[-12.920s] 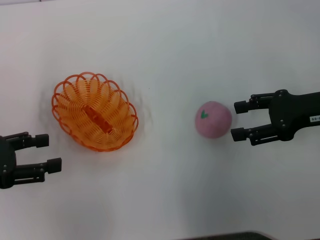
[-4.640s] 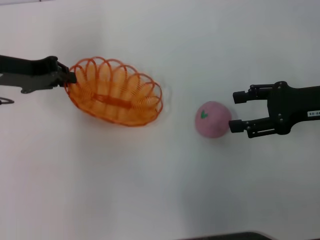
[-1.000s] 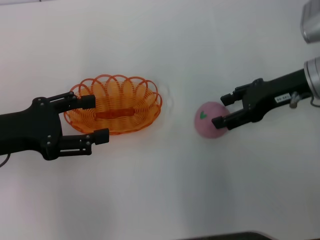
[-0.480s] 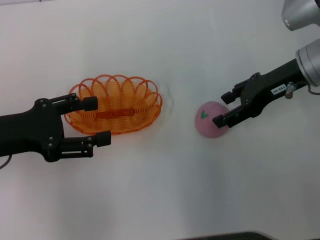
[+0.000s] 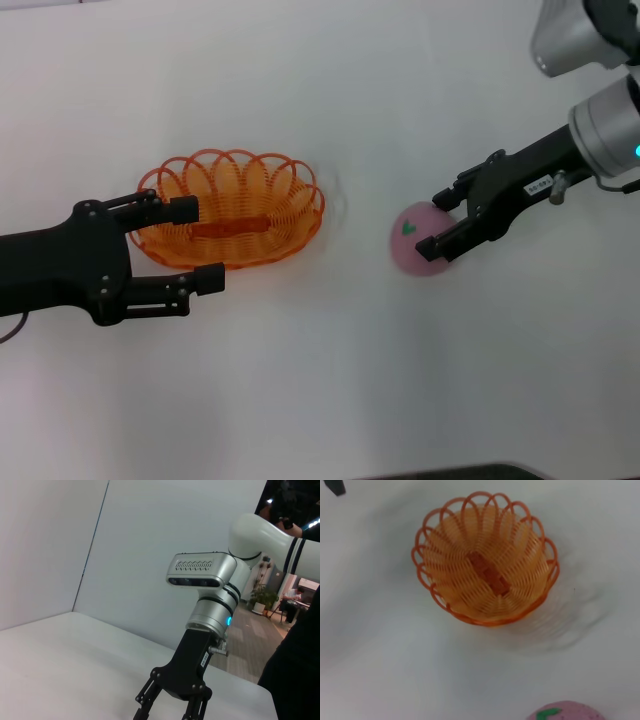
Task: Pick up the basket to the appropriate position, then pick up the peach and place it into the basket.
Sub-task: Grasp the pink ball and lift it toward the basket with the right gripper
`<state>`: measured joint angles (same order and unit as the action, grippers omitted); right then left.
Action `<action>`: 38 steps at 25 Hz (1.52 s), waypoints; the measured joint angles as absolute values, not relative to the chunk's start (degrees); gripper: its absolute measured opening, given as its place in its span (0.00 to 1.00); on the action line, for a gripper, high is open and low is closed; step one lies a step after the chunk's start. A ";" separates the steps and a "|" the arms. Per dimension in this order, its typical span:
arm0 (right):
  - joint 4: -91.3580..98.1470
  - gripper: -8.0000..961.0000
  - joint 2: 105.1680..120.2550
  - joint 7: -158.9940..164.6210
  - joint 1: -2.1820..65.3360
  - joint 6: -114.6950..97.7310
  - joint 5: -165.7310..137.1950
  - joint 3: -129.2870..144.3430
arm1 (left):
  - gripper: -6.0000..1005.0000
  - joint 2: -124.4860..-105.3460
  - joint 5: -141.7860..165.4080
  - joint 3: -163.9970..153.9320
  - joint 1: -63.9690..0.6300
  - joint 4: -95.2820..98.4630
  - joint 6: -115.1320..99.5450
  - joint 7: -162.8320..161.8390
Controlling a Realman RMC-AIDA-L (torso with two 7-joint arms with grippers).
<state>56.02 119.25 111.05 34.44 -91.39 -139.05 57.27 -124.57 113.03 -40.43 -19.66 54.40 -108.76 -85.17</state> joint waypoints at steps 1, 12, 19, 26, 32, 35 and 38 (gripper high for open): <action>55.94 0.89 119.28 111.13 34.42 -91.06 -139.05 57.53 | 0.88 -124.55 113.02 -40.42 -19.68 54.23 -108.69 -85.15; 55.06 0.74 119.35 110.89 34.63 -88.78 -140.10 60.82 | 0.88 -124.45 113.02 -40.43 -20.11 53.17 -108.34 -84.93; 55.02 0.52 119.35 110.95 34.62 -88.47 -140.10 60.93 | 0.88 -124.45 113.02 -40.43 -20.13 53.17 -108.28 -85.08; 55.94 0.25 119.35 111.03 34.58 -88.90 -140.09 60.82 | 0.88 -124.45 113.06 -40.43 -20.13 53.17 -108.48 -85.16; 62.37 0.18 119.35 111.27 34.70 -93.72 -138.72 58.99 | 0.88 -124.45 113.34 -40.43 -20.13 53.18 -108.77 -85.18; 65.64 0.16 119.35 111.39 35.25 -96.30 -137.91 57.52 | 0.88 -124.45 113.39 -40.43 -20.10 53.17 -108.79 -85.23; 68.21 0.13 119.35 111.56 36.38 -98.93 -136.95 55.71 | 0.88 -124.45 113.44 -40.43 -20.06 53.17 -108.80 -85.24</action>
